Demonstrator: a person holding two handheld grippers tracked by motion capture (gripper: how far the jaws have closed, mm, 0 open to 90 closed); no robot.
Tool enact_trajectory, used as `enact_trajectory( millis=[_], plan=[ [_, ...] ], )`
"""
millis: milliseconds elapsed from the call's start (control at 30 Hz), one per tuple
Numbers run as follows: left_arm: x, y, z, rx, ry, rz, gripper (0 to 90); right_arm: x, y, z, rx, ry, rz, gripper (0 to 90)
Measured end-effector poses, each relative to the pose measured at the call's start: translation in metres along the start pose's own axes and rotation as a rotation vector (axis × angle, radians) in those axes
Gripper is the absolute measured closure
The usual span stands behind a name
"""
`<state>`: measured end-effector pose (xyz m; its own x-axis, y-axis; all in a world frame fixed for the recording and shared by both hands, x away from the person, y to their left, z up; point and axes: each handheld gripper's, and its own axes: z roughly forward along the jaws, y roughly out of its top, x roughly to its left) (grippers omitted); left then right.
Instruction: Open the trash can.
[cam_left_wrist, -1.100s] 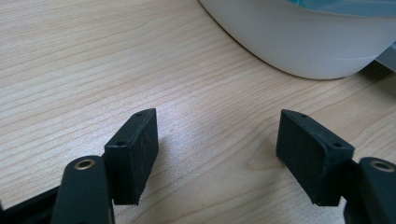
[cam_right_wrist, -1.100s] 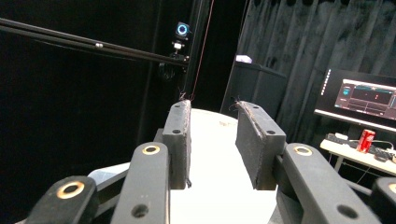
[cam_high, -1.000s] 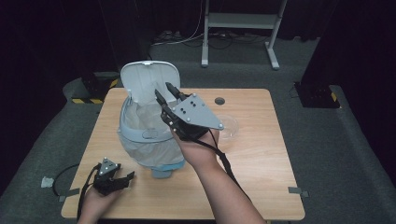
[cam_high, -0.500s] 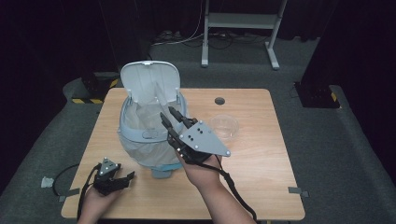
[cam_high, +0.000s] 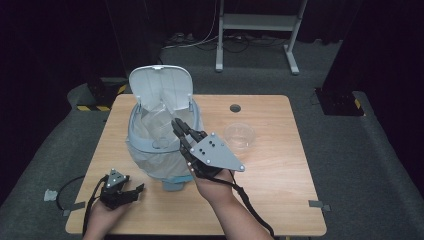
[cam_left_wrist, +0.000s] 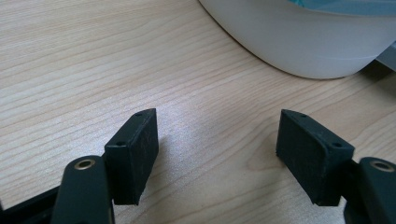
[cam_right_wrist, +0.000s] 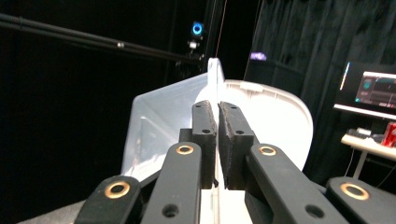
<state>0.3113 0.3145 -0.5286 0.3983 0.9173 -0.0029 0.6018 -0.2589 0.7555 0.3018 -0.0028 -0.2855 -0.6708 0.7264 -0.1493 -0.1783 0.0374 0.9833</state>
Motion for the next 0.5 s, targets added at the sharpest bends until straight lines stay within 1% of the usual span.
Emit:
enact_trajectory(
  millis=[100,267,400,500],
  plan=[
    [0.000,0.000,0.000,0.001,-0.001,0.000,29.9,0.001,0.010,0.001,-0.014,0.003,-0.010,86.8],
    [0.000,0.000,0.000,0.001,-0.001,0.000,29.8,0.002,0.021,0.006,-0.019,-0.019,-0.048,87.0],
    [0.000,0.000,0.000,0.001,-0.001,0.000,29.8,-0.004,0.026,0.009,-0.017,-0.026,-0.039,87.0],
    [0.000,0.000,0.000,0.001,-0.001,0.000,29.8,-0.008,0.029,0.011,-0.021,-0.033,-0.041,86.9]
  ],
)
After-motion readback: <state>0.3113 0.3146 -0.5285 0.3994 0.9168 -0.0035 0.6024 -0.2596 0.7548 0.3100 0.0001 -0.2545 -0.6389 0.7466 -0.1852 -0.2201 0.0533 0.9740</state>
